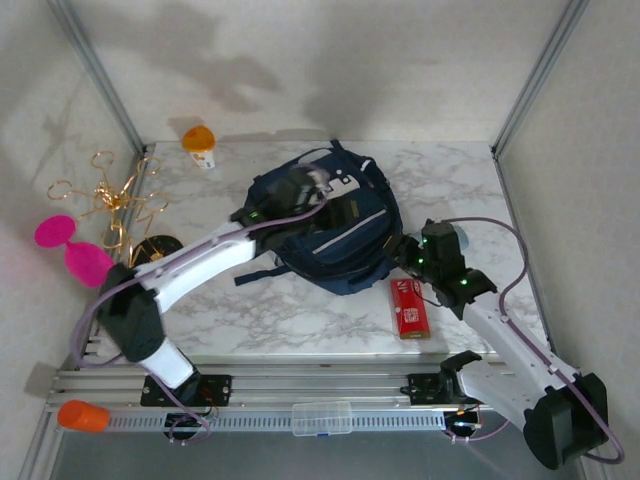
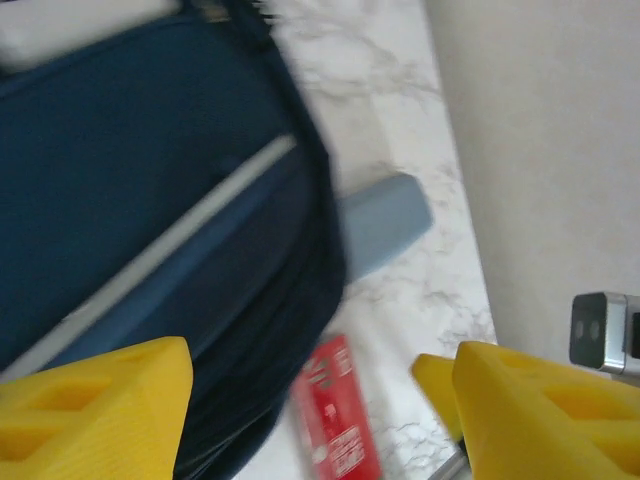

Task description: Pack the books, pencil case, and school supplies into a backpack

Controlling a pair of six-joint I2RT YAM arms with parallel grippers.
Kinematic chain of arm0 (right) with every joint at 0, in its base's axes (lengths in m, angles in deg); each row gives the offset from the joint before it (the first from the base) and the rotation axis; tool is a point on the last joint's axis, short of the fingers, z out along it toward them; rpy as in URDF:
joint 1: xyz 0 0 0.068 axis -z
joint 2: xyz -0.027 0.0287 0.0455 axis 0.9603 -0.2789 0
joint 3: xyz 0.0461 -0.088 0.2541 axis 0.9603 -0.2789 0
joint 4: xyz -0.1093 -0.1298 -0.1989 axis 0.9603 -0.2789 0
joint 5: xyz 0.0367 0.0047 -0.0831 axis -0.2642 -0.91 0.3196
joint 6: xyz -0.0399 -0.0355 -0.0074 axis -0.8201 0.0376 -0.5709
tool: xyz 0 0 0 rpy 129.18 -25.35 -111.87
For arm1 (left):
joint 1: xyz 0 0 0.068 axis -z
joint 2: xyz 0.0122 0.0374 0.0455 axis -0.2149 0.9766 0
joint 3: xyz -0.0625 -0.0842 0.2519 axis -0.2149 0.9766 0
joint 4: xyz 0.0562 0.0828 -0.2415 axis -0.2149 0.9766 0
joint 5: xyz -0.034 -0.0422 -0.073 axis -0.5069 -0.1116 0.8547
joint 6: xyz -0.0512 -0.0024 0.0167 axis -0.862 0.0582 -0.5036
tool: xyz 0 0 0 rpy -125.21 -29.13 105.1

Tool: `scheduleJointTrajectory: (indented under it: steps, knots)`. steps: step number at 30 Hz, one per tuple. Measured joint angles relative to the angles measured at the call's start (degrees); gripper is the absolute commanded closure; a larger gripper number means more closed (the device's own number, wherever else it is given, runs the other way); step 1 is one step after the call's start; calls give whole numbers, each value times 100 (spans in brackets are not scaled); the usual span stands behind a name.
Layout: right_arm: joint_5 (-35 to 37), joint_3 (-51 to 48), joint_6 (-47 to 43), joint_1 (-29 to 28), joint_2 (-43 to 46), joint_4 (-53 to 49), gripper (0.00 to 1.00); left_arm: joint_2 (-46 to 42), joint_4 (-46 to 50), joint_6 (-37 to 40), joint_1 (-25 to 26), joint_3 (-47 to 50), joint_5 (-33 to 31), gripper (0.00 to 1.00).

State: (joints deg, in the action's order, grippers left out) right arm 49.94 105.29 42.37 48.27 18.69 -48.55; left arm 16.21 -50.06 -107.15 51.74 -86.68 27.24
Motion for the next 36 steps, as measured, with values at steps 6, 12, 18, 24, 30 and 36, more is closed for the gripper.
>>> scheduleJointTrajectory:
  steps: [6,12,18,24,30,36]
  knots:
    - [-168,-72,302,-859,-568,-118,48,-802,-903,-850,-1156,2295,-234,36]
    - [-197,-160,422,-901,-940,9,46,-214,-1414,-1390,-1606,2907,-251,42]
    - [-197,-330,439,-901,-1016,262,44,367,-2072,-1633,-1821,2907,-275,46]
    - [-197,-437,450,-890,-1145,400,44,914,-2306,-1652,-1928,2826,-299,50]
    - [-221,-474,481,-772,-1353,678,43,1250,-2634,-1821,-1958,2656,-332,67]
    - [-420,-634,352,-415,-1596,1178,45,1530,-3119,-1996,-1910,2559,-264,100]
